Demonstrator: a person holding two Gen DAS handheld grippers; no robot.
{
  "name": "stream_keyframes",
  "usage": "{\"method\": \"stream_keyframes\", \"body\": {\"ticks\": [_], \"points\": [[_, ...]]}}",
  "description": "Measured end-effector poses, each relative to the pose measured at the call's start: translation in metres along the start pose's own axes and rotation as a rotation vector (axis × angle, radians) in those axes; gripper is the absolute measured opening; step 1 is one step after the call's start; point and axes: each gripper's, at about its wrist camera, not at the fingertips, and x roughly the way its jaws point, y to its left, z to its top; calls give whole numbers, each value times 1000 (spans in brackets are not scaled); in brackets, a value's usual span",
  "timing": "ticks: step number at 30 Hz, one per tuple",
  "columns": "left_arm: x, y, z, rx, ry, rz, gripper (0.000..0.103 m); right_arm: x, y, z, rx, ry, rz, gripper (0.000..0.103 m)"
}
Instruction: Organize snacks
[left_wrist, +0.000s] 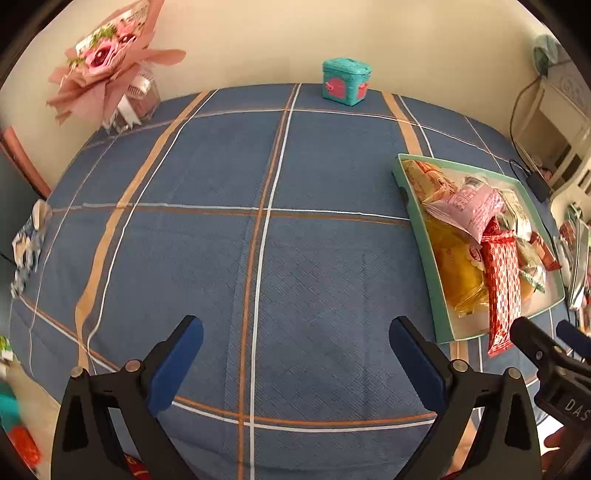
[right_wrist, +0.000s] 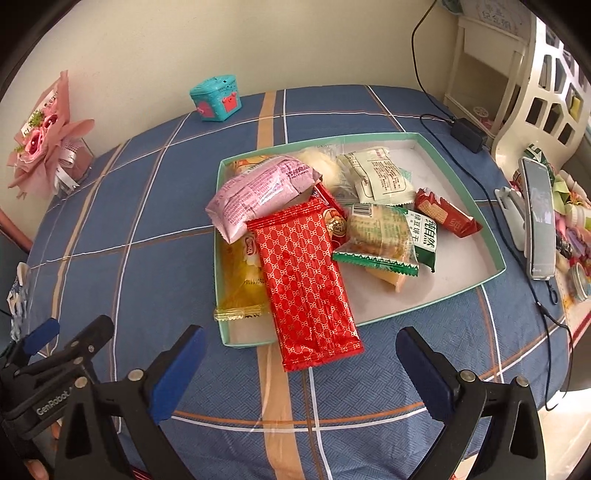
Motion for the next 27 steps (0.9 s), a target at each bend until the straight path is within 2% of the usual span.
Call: {"method": "stream_keyframes", "body": {"ticks": [8, 12, 17, 27], "points": [[-4, 4, 1, -38, -8, 7, 101, -3, -2, 2, 0, -10, 3, 103], [-8, 1, 2, -15, -26, 45, 101, -4, -2, 3, 0, -10, 3, 103], [-13, -2, 4, -6, -41, 34, 101, -5, -3, 4, 3, -13, 7, 103], [-18, -1, 5, -16, -55, 117, 101, -8, -6, 7, 11, -24, 18, 103]]}}
